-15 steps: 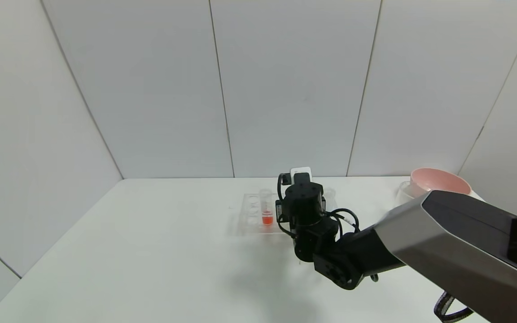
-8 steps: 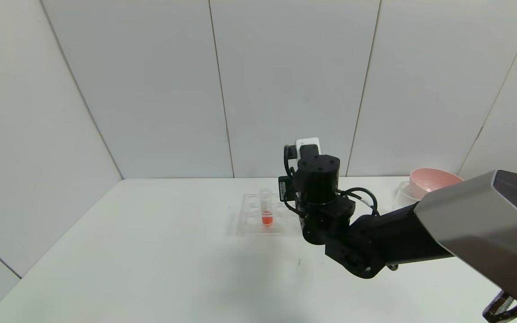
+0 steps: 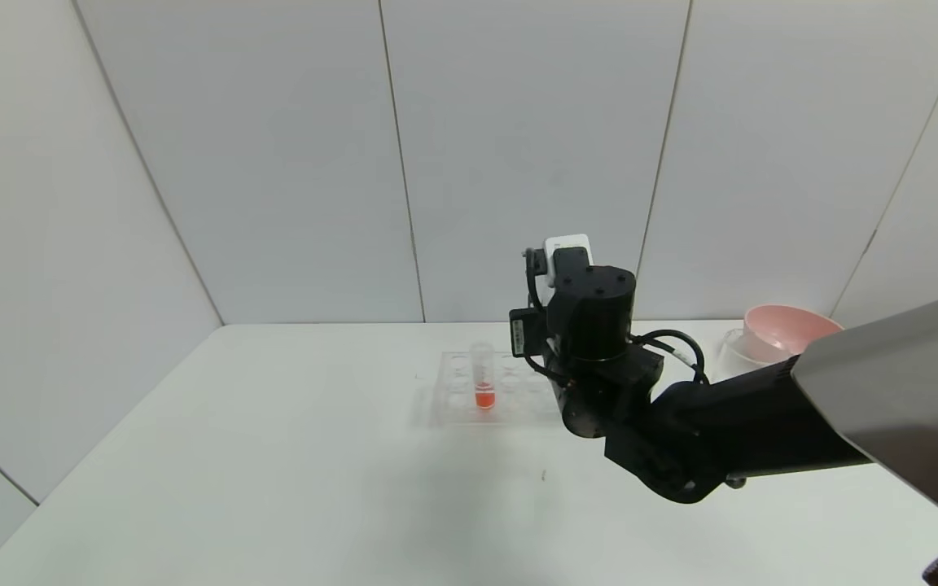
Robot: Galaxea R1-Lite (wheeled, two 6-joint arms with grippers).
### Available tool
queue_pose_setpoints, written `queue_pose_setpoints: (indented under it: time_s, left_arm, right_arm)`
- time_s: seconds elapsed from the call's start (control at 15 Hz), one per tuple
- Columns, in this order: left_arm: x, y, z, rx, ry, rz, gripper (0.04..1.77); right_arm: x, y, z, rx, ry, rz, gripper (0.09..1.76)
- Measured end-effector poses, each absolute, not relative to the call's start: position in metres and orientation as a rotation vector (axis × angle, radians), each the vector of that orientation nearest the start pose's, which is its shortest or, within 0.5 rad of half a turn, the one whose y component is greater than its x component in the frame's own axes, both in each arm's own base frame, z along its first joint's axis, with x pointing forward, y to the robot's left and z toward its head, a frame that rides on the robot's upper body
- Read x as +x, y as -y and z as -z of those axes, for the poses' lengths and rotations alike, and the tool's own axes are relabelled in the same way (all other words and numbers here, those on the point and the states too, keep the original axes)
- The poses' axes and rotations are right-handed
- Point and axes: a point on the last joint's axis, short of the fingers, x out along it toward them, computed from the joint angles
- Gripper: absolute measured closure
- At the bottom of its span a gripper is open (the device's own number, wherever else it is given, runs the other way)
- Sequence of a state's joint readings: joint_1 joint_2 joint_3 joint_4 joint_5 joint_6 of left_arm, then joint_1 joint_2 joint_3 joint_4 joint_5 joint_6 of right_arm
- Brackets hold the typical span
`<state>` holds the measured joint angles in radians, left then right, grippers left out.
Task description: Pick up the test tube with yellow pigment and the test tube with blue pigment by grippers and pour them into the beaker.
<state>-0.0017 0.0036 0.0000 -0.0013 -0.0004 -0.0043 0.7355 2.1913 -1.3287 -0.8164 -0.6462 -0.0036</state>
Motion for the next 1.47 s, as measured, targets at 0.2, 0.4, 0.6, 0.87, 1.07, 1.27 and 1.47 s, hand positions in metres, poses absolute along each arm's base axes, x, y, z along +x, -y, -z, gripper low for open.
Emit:
queue_pose_setpoints:
  time_s: [0.2, 0.4, 0.6, 0.87, 1.07, 1.27, 1.47]
  left_arm:
    - [-0.023, 0.0, -0.076, -0.004, -0.002, 0.002, 0.05]
    - [-0.023, 0.0, -0.076, -0.004, -0.002, 0.002, 0.05]
    - [-0.023, 0.0, -0.076, -0.004, -0.002, 0.002, 0.05]
    - [-0.023, 0.0, -0.076, -0.004, -0.003, 0.002, 0.05]
    - [-0.023, 0.0, -0.076, -0.004, -0.002, 0.002, 0.05]
    - [-0.023, 0.0, -0.076, -0.004, -0.002, 0.002, 0.05]
    - [-0.023, 0.0, -0.076, -0.004, -0.002, 0.002, 0.05]
  right_arm:
    - [0.322, -0.27, -0.166, -0.063, -0.064, -0.225, 1.26]
    - [0.304, -0.222, -0.182, -0.088, -0.129, -0.414, 1.26]
    - [0.293, -0.145, -0.203, -0.102, -0.263, -0.541, 1.26]
    - [0.279, -0.05, -0.233, -0.119, -0.259, -0.654, 1.26]
    - [0.283, 0.006, -0.243, -0.223, -0.218, -0.614, 1.26]
    - [0.296, 0.036, -0.253, -0.263, -0.302, -0.573, 1.26]
    - [0.312, 0.053, -0.269, -0.305, -0.369, -0.57, 1.26]
